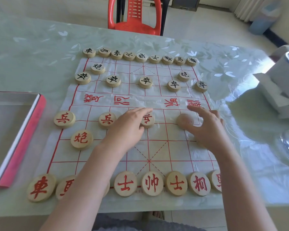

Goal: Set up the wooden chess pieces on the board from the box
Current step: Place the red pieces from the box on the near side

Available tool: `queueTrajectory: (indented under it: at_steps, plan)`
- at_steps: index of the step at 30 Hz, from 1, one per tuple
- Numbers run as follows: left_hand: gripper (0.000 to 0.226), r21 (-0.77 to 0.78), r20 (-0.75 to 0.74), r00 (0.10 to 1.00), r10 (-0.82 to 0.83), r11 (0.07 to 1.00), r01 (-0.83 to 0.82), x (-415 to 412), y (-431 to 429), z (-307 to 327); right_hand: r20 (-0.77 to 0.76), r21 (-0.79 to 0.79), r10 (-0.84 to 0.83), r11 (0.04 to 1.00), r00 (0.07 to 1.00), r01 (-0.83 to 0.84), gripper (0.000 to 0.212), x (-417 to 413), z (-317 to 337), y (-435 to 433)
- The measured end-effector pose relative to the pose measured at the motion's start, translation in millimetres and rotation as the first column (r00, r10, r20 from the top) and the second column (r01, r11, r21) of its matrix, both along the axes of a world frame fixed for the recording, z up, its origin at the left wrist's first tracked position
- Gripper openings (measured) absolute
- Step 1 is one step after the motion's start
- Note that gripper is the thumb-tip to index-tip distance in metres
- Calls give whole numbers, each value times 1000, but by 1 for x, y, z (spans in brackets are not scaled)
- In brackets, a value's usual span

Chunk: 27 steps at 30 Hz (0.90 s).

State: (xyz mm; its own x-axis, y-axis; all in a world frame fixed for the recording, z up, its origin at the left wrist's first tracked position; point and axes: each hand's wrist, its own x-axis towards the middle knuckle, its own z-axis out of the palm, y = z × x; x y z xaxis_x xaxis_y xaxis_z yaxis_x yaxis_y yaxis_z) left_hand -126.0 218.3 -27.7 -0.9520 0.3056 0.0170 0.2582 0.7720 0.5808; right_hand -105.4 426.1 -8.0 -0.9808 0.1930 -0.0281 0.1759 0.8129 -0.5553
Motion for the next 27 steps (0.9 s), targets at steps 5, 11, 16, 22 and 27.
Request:
queueTrajectory:
  at_steps: [5, 11, 16, 22, 27]
  plan:
    - [59, 15, 15, 1000, 4, 1000, -4, -5, 1, -5, 30, -72, 53, 996, 998, -50, 46, 0, -2, 9]
    - [55, 5, -21, 999, -34, 999, 34, -4, 3, -5, 28, 35, 111, 993, 993, -112, 50, -1, -6, 8]
    - [62, -32, -91, 987, 131, 990, -135, -1, 6, -4, -15, 57, 84, 995, 996, -83, 46, -5, -13, 6]
    - [72, -123, -86, 996, 33, 991, -43, 1, 6, 6, -1, 65, 76, 995, 997, -76, 51, -5, -14, 7]
    - [52, -121, -18, 1000, -16, 993, 14, -1, -2, 4, 8, 82, 88, 993, 996, -88, 52, -6, -15, 9]
